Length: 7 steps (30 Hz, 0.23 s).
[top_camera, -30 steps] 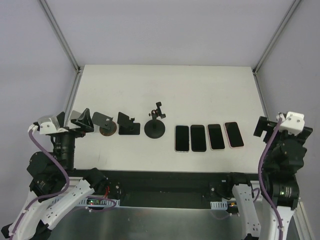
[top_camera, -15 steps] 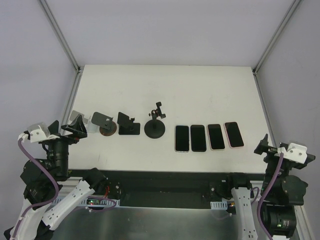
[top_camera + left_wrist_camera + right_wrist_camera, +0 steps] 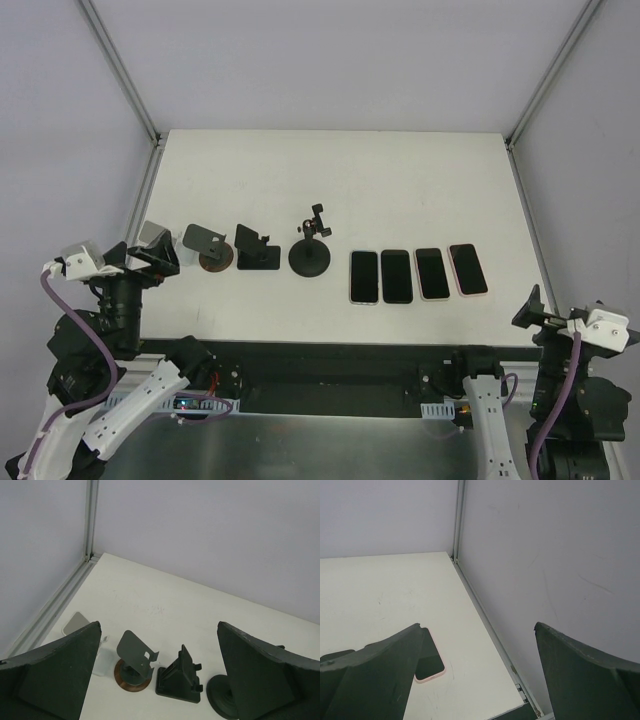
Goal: Remove the phone from the phone stand
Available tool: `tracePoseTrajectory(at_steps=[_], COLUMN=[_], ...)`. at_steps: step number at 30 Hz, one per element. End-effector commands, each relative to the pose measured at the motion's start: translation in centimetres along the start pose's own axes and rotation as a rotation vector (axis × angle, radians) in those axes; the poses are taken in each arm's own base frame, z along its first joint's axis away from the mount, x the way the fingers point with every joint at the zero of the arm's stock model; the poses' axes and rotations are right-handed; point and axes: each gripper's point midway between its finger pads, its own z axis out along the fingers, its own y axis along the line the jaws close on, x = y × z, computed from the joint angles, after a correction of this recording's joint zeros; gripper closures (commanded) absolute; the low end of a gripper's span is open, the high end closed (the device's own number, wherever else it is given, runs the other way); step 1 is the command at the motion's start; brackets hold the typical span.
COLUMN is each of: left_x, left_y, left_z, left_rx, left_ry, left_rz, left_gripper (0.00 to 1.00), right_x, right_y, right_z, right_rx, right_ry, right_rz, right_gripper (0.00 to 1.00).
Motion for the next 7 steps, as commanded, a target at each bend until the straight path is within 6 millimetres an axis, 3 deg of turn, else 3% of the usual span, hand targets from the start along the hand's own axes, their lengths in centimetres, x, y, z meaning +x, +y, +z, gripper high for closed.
tracePoseTrajectory(at_steps=[1, 7], left_x=[1.7, 2.2], left_y=[-1.0, -3.1], left_z=[1.2, 2.7], left_rx=[-0.016, 0.019], left_ry=[0.052, 0.105], left_rz=[0.029, 0.104], left_gripper=[0.01, 0.01], right_x=[-0.3, -0.3], right_y=[-0.4, 0.4], right_z=[0.0, 0.7], right_rx=[0.011, -0.018], right_ry=[0.046, 0.068], right_rz=[0.01, 0.024], right_gripper=[0.04, 0.04])
